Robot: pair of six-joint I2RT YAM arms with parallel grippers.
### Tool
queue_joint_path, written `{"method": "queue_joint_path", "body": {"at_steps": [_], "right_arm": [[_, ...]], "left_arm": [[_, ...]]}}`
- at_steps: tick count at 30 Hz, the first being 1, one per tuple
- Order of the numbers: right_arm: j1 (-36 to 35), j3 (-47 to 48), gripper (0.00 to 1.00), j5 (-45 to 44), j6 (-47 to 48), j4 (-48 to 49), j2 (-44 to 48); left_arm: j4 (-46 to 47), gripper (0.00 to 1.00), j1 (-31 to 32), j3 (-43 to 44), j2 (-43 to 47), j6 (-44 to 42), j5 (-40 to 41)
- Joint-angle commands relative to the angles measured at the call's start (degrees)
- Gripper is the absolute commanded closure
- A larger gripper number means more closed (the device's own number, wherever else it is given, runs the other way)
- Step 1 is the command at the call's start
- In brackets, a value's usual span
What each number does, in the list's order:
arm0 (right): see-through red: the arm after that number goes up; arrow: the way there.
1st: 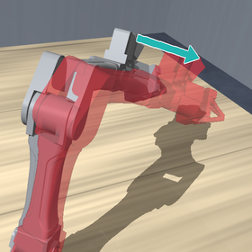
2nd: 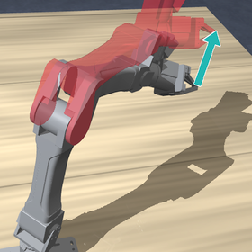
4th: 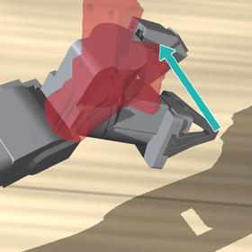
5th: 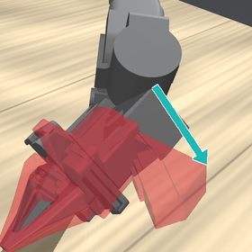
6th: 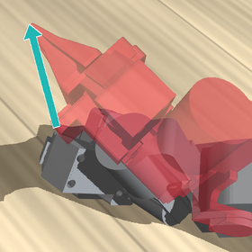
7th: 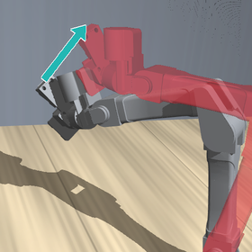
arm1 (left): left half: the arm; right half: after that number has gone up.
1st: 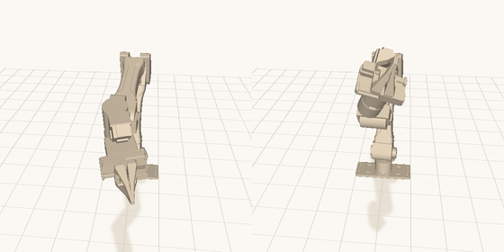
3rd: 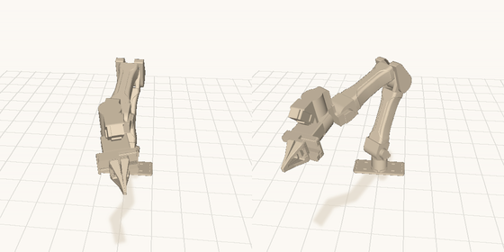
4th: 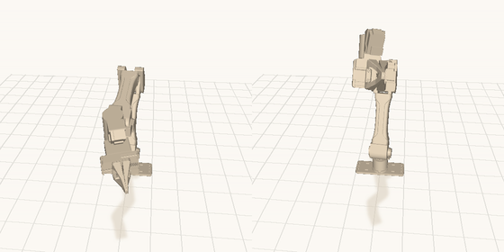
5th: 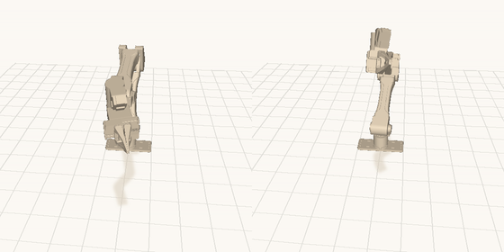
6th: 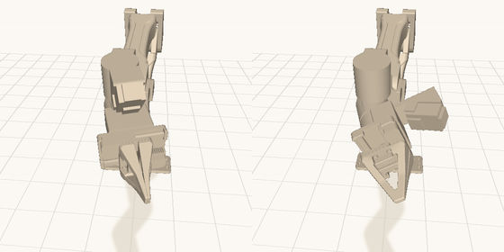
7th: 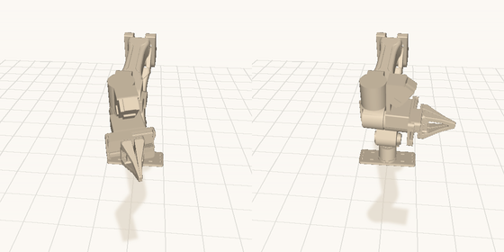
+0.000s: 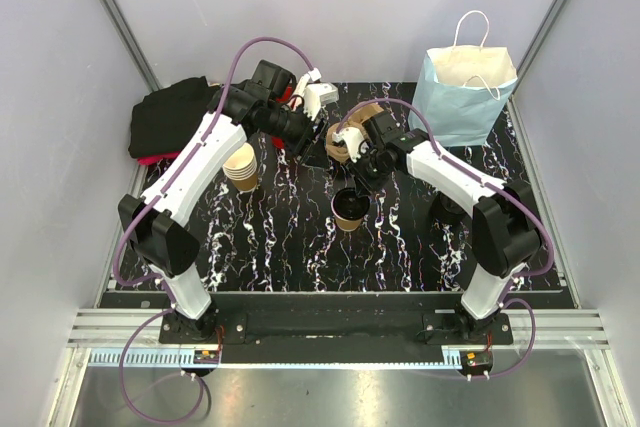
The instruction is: Pack the takeout coffee
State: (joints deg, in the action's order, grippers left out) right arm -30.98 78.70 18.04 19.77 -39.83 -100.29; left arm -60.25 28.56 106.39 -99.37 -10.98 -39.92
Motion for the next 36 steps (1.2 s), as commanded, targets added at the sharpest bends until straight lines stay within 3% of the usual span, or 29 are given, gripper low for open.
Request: {"method": "queue_joint_path", "body": {"at_steps": [1, 12, 17, 22, 27, 32, 35, 36], "right_arm": [[-0.7, 0.7, 0.82, -1.1, 0.1, 0.3, 1.8], [-0.7, 5.1, 0.90, -2.1, 0.4, -2.1, 5.5], [-0.7, 8.8, 0.90, -0.3, 1.1, -5.6, 6.8], [-0.7, 15.4, 0.91, 2.4, 0.6, -10.2, 6.4], [-0.7, 20.3, 0.92, 5.7, -1.4, -14.1, 5.0], [-0.7, 23.3, 0.93, 10.0, -2.3, -16.7, 3.6], [-0.4, 26.9, 0.93, 12.1, -2.1, -19.0, 1.5], [-0.4, 28.3, 0.93, 13.4, -2.0, -20.0, 0.0]], "left_arm": [[1.9, 0.46, -0.1, 0.1, 1.9, -0.4, -1.7], [1.8, 0.46, -0.1, 1.0, 2.3, -0.9, -1.2], [-0.9, 0.45, -0.2, 6.5, 2.8, -4.9, 0.3], [0.0, 0.41, 0.1, 6.3, 7.3, -18.4, 4.7], [8.6, 0.29, 1.3, -5.7, 17.0, -35.8, 10.6], [8.3, 0.28, 2.6, -6.9, 17.8, -44.5, 14.3], [7.9, 0.22, 3.1, -7.8, 18.5, -48.3, 12.0], [7.4, 0.11, 3.2, -7.8, 18.5, -49.2, 11.0]]}}
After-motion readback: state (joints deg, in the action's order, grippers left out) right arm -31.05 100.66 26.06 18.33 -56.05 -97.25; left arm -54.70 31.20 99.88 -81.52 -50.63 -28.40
